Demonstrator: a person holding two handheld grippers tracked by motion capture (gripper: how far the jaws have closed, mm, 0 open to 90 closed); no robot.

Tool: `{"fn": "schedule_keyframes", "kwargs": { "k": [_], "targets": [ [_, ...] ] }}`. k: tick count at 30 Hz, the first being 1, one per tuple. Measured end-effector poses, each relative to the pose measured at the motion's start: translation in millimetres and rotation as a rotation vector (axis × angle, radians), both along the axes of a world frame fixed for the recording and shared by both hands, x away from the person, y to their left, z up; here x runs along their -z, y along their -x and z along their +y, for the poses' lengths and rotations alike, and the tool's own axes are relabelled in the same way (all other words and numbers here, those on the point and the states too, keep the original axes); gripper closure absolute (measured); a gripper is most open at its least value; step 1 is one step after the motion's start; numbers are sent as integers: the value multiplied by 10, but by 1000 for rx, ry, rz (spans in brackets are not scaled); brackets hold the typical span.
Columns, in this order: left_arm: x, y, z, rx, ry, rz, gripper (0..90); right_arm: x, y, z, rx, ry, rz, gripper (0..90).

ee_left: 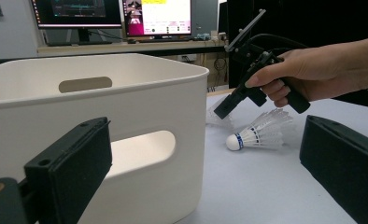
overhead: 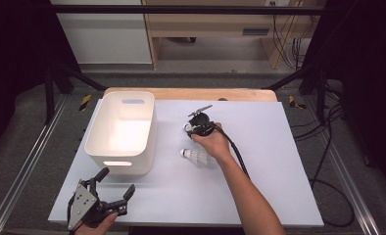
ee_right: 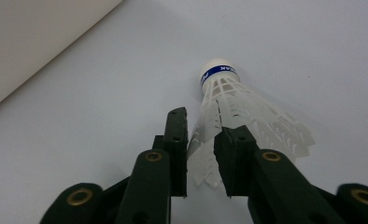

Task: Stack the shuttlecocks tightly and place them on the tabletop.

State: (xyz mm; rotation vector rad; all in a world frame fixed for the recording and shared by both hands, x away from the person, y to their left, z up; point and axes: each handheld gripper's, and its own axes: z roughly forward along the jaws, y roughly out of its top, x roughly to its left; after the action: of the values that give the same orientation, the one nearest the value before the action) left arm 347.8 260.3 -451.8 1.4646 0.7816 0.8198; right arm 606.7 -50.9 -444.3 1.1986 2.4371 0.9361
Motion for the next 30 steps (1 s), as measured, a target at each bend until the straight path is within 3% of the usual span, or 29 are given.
{"fn": "schedule_keyframes", "kwargs": {
  "k": [5, 14, 30],
  "targets": [
    [0, -1, -1, 0, 0, 0, 25, -10, -5, -12, -10, -3, -12, 892],
    [1, -4, 1, -3, -5, 1, 25, -113, 39, -101, -34, -2, -41, 900],
    [3, 1, 7, -8, -9, 0, 26, -520, 330, -281, -102, -13, -145, 900]
  ]
}}
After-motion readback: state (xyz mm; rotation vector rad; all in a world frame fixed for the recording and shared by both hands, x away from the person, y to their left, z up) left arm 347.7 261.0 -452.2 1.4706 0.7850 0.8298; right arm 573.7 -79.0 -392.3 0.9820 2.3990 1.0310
